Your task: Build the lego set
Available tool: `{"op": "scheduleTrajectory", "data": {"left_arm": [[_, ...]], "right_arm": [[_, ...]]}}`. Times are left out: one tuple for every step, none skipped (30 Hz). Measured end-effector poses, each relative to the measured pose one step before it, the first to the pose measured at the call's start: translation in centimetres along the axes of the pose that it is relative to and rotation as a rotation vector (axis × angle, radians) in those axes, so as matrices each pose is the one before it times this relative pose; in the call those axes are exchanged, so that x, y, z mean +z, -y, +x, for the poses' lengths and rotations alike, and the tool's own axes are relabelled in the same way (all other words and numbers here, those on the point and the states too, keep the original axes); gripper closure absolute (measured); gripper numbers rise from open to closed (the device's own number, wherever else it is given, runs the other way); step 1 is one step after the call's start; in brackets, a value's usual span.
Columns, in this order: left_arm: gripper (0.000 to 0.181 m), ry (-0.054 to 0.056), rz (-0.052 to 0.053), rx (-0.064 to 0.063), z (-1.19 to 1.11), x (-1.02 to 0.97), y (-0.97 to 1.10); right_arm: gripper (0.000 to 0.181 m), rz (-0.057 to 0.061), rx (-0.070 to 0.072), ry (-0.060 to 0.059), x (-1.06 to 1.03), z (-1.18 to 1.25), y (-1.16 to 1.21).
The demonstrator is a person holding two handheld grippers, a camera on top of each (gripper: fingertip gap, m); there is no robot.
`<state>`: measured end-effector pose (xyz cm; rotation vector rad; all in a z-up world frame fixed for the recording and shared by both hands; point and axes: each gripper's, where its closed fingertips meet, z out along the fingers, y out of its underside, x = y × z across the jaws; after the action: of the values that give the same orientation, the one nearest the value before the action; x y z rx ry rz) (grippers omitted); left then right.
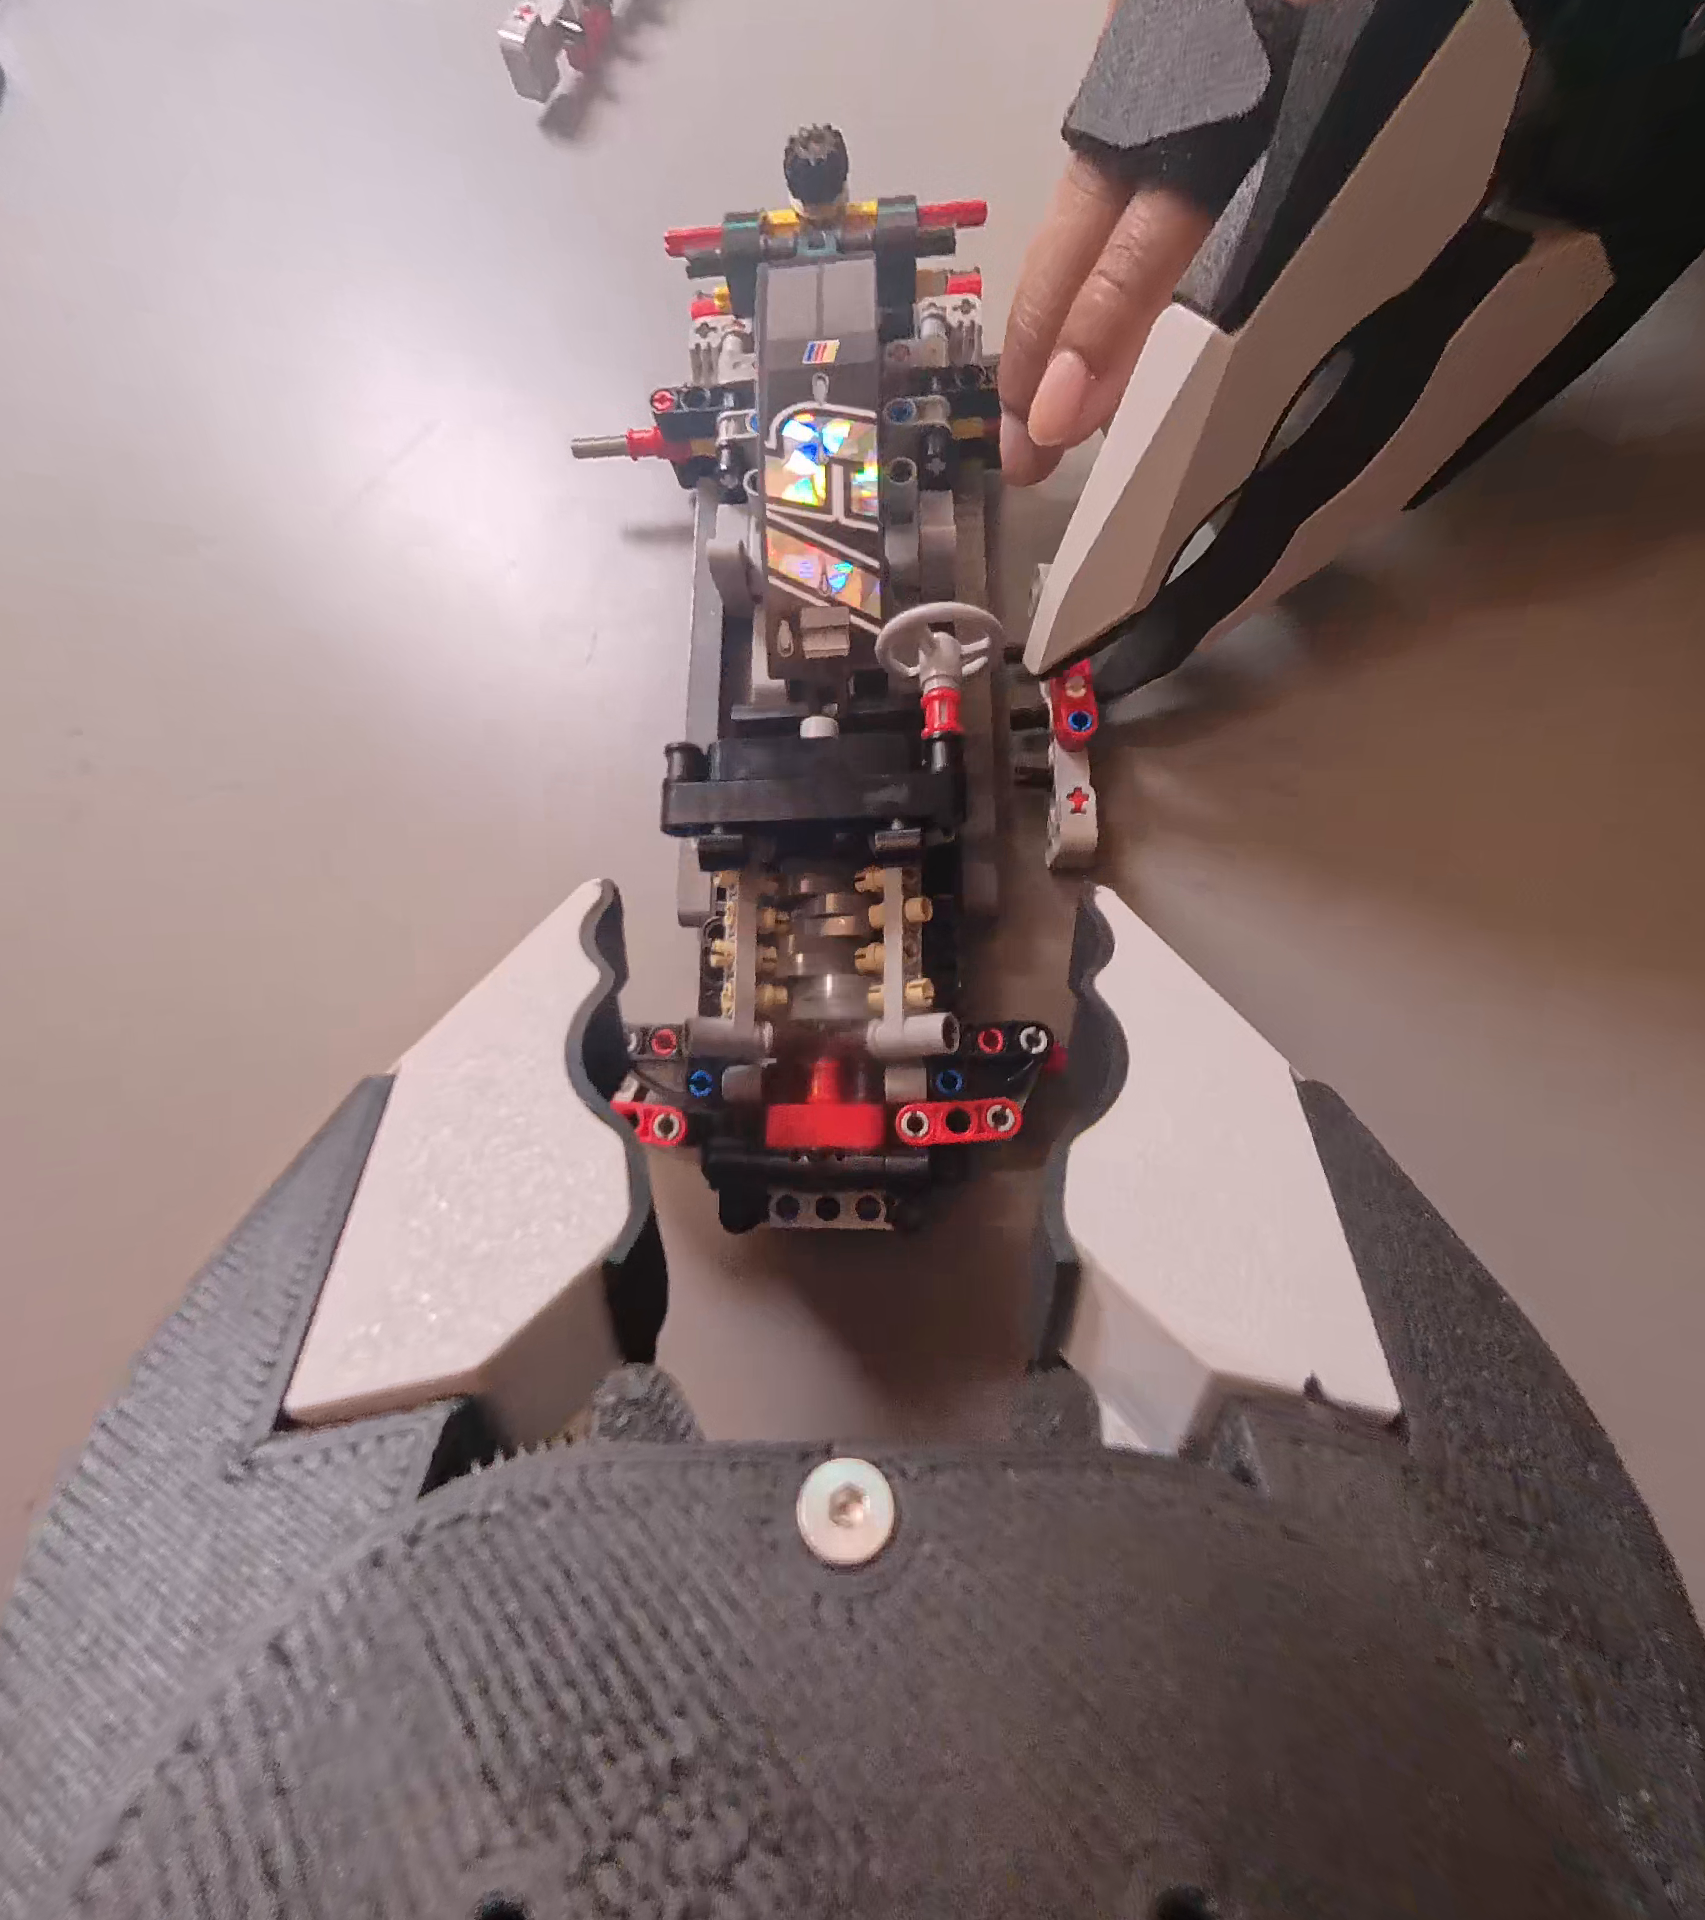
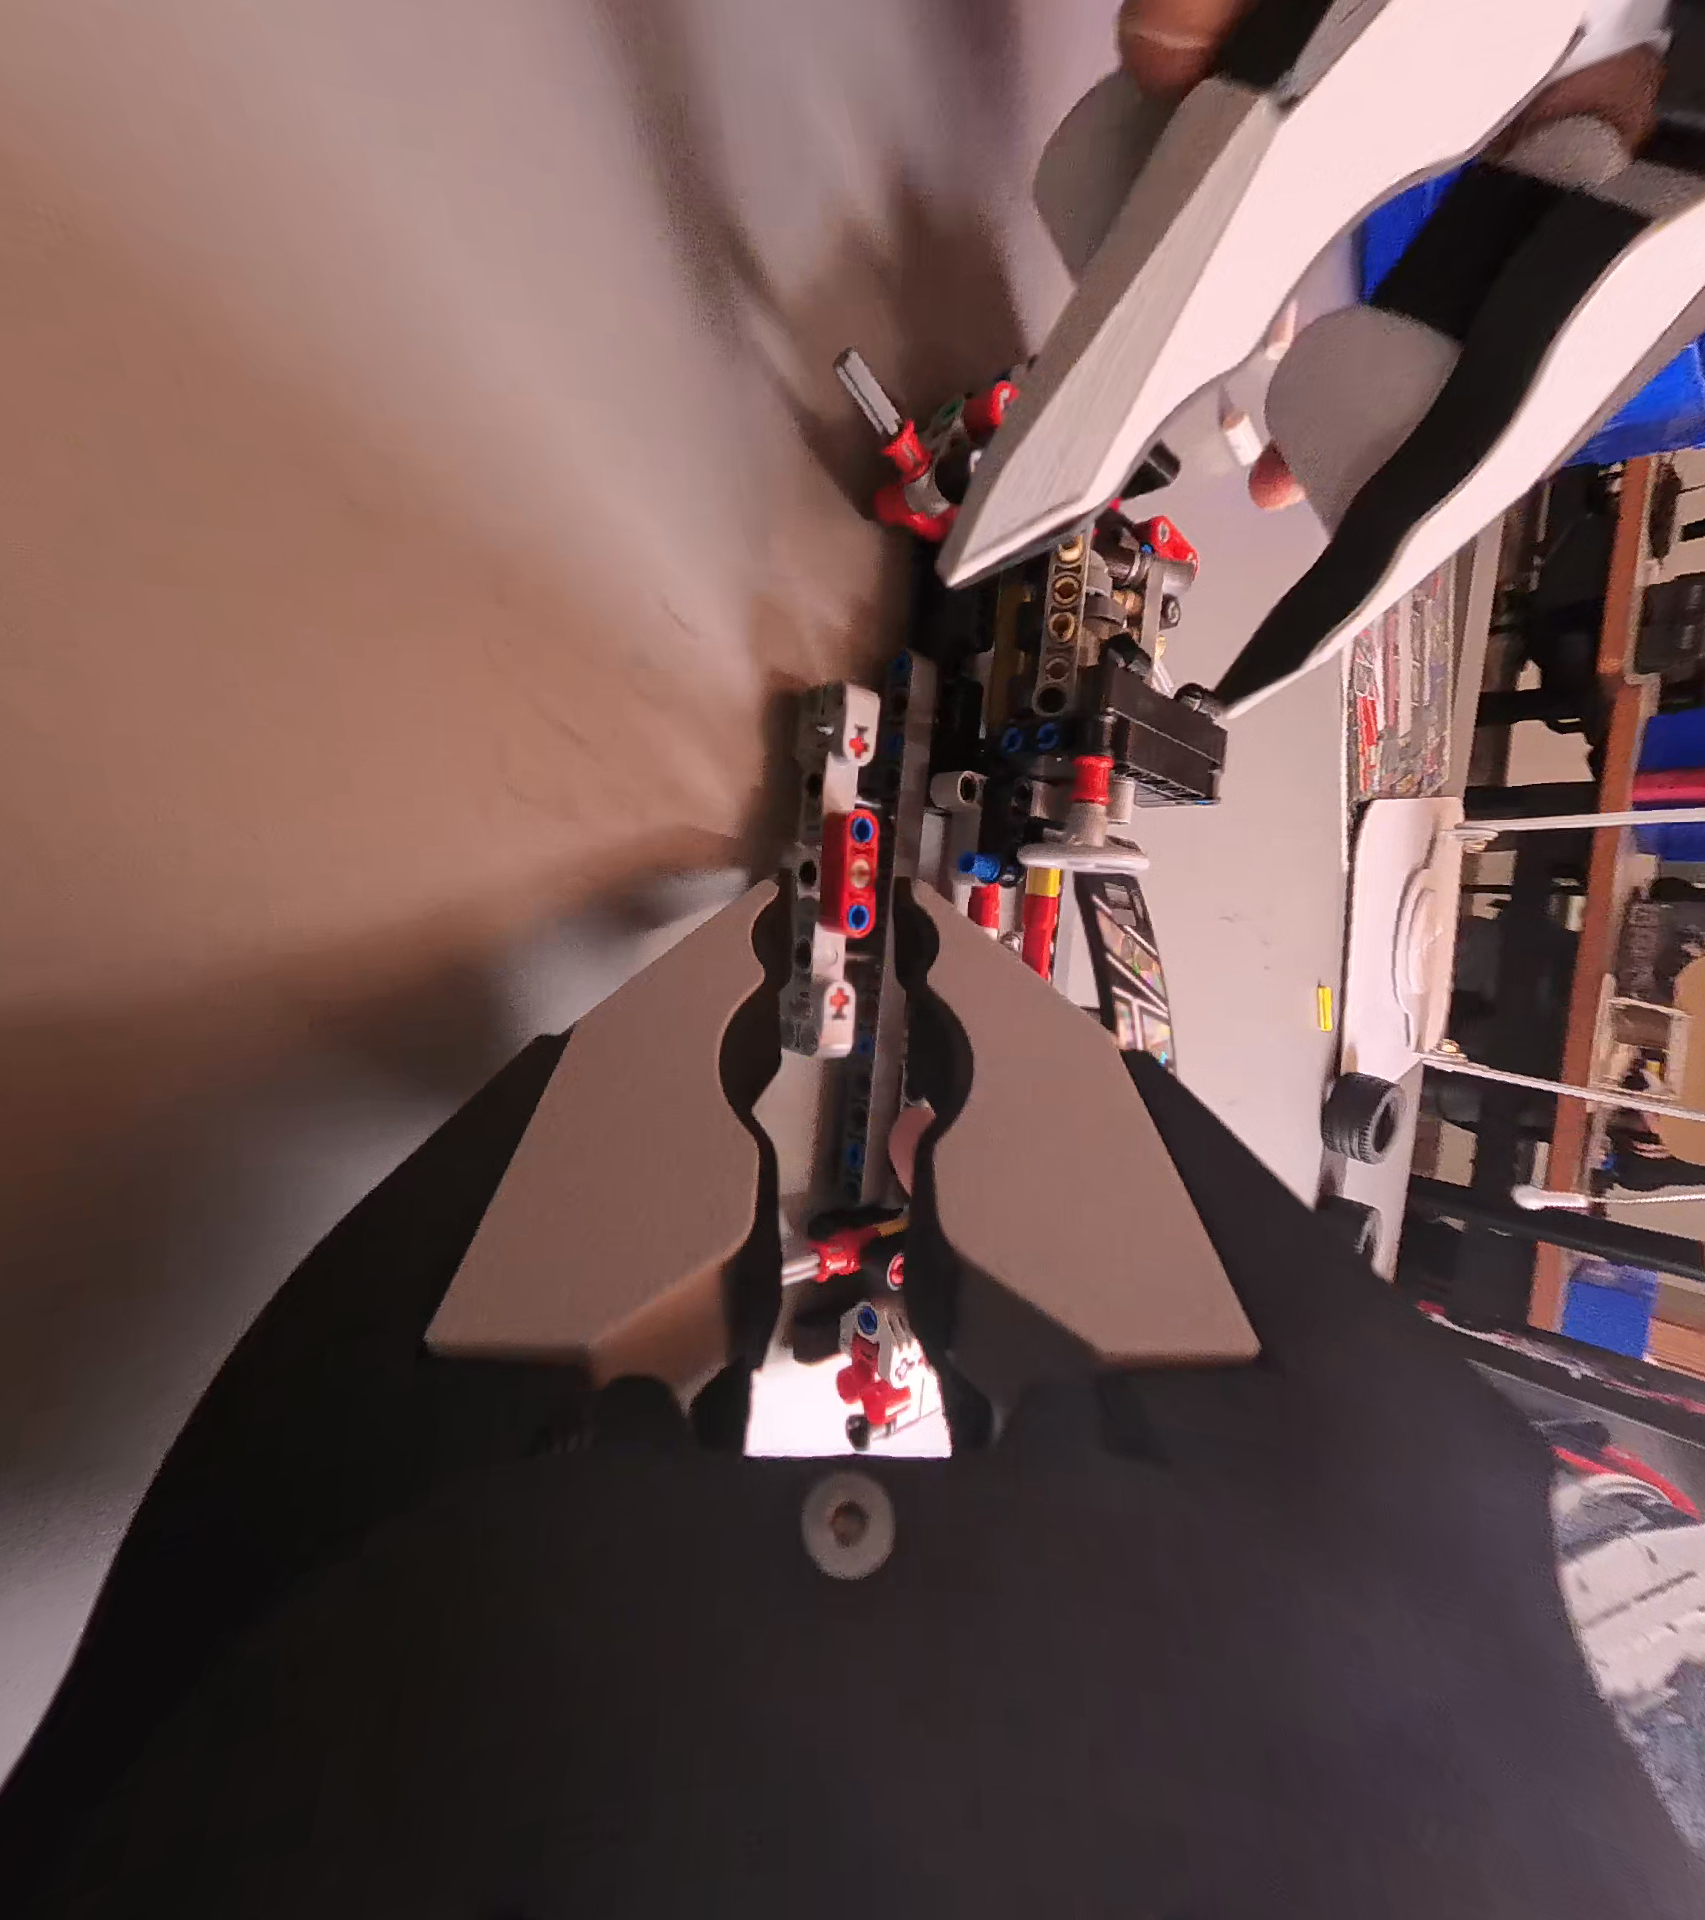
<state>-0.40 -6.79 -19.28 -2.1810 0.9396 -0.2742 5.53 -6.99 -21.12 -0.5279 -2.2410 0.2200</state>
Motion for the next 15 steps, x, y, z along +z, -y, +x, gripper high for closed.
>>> {"op": "scheduleTrajectory", "data": {"left_arm": [[0.094, -0.0078, -0.0197, 0.0121, 0.104, 0.248, -0.113], [0.091, -0.0072, -0.0199, 0.0095, 0.052, 0.211, -0.135], [0.089, -0.0049, -0.0174, 0.0088, 0.003, 0.170, -0.098], [0.088, -0.0051, -0.0134, 0.0080, -0.028, 0.135, -0.052], [0.088, -0.0066, -0.0094, 0.0048, -0.030, 0.122, 0.000], [0.087, -0.0073, -0.0063, 0.0030, -0.029, 0.121, 0.016], [0.087, -0.0070, -0.0055, 0.0027, -0.038, 0.119, 0.005], [0.087, -0.0063, -0.0066, 0.0021, -0.041, 0.141, -0.035], [0.088, -0.0049, -0.0076, 0.0020, -0.031, 0.173, -0.059], [0.089, -0.0024, -0.0107, 0.0025, -0.031, 0.191, -0.140], [0.091, 0.0019, -0.0142, 0.0039, -0.052, 0.195, -0.240], [0.094, 0.0041, -0.0131, 0.0049, -0.049, 0.182, -0.261], [0.097, 0.0012, -0.0079, 0.0034, 0.026, 0.165, -0.205], [0.100, 0.0045, -0.0001, 0.0036, -0.002, 0.118, -0.098], [0.102, 0.0118, 0.0062, 0.0049, -0.123, 0.006, 0.033]], "right_arm": [[0.164, 0.0124, 0.0191, 0.0159, -0.101, -0.022, 0.216], [0.164, 0.0083, 0.0246, 0.0161, -0.093, 0.075, 0.119], [0.164, 0.0032, 0.0247, 0.0131, -0.044, 0.182, 0.001], [0.164, -0.0009, 0.0211, 0.0135, 0.026, 0.185, -0.066], [0.164, 0.0014, 0.0171, 0.0139, 0.055, 0.122, -0.031], [0.164, 0.0012, 0.0139, 0.0156, 0.098, 0.031, -0.028], [0.164, -0.0044, 0.0104, 0.0209, 0.133, -0.112, -0.098], [0.165, -0.0067, 0.0048, 0.0184, 0.153, -0.148, -0.145], [0.168, -0.0058, 0.0005, 0.0111, 0.144, -0.094, -0.101], [0.170, -0.0056, 0.0006, 0.0069, 0.129, -0.081, -0.067], [0.171, -0.0005, 0.0033, -0.0042, 0.095, 0.057, 0.023], [0.171, 0.0025, 0.0061, -0.0051, 0.064, 0.067, 0.070], [0.172, 0.0015, 0.0094, -0.0030, 0.056, 0.037, 0.048], [0.172, 0.0015, 0.0090, -0.0030, 0.047, 0.056, 0.036], [0.172, 0.0027, 0.0059, -0.0010, 0.046, 0.010, 0.062]]}}
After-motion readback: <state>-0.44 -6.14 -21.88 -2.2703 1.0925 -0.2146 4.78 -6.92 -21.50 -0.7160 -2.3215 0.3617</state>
